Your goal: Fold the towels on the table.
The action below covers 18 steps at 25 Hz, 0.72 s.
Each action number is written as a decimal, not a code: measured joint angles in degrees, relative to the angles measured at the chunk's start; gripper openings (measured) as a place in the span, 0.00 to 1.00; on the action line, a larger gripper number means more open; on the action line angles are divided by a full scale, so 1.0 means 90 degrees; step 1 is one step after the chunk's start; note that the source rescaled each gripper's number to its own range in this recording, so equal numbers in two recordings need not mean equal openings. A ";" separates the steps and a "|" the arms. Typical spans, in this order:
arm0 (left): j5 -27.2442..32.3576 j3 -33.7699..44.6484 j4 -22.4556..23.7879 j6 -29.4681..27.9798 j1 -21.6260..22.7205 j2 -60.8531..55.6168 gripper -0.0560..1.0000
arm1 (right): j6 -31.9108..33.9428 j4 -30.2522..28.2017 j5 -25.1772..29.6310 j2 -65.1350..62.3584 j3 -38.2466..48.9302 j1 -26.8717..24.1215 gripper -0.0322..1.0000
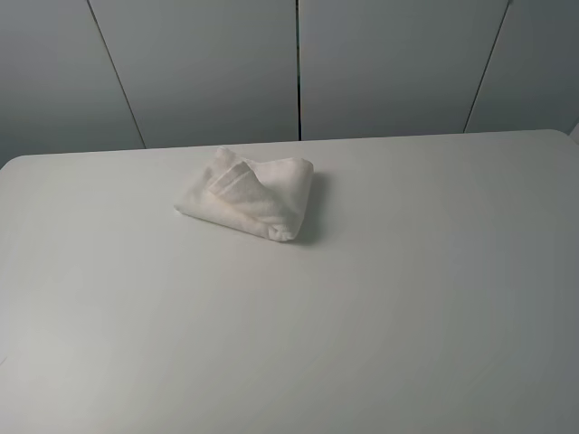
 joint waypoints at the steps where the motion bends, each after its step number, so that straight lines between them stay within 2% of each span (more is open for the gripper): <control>1: 0.0000 0.0000 0.0000 0.0004 -0.0061 0.0000 0.97 | 0.0000 0.0000 0.0000 0.0000 0.0000 0.0053 1.00; 18: 0.0000 0.0000 0.0000 0.0078 -0.0253 0.0000 0.97 | 0.0000 0.0000 0.0000 0.0000 0.0000 0.0217 1.00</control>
